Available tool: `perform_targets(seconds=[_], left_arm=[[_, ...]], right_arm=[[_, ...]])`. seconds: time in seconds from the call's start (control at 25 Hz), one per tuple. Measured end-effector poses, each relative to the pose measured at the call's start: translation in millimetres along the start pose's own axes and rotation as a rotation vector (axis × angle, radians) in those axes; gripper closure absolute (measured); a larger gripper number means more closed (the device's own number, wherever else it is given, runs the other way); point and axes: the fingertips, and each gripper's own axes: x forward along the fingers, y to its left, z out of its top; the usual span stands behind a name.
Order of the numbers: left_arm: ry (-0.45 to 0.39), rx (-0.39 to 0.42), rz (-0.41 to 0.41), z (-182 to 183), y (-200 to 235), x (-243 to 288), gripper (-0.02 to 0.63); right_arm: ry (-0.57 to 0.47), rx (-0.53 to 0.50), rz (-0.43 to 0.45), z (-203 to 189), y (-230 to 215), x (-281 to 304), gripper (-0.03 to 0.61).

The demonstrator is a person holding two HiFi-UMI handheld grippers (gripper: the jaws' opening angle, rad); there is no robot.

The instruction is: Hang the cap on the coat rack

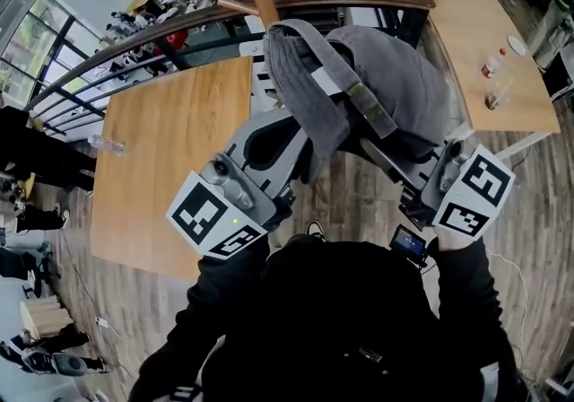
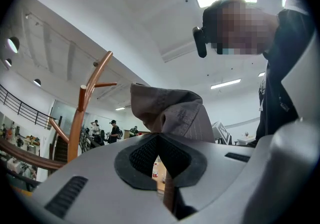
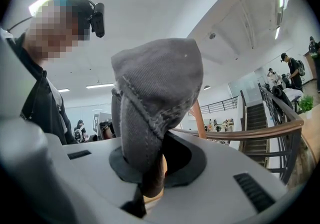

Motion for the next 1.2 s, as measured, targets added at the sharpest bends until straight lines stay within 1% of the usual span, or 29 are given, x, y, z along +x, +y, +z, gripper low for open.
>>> perform_targets(seconds=[0.16,0.28,0.52,0.8,1.0,1.2], left_arm=[[-0.032,0.017,0.017,16.4,25.7,-6.2,0.617],[-0.038,0.036,0.036,25.3,49.1,-6.8,0.617],[-0.032,0.05,0.04,29.6,83.0,-10.6,0.617],[-0.033,0.035,0.018,27.3,120.7,-7.3,0.617],[-0.04,0.018,-0.004,24.2,127.4,-7.3,0.617],[-0.046,0.011,-0.02,32.1,126.2,-7.3,0.617]], right_arm=[[-0.007,-0.036,0.013,16.4,-4.7,27.4,0.529],[-0.007,-0.06,0.021,27.6,-13.7,49.1,0.529],[-0.019,-0.023,0.031,29.3,-27.2,81.9,0.529],[-0.011,-0.026,-0.002,32.4,-47.1,110.9,0.531],[-0.001,-0.031,-0.025,30.7,-49.7,114.6,0.529],[0.008,-0.022,-0.039,37.2,-45.8,113.7,0.53]])
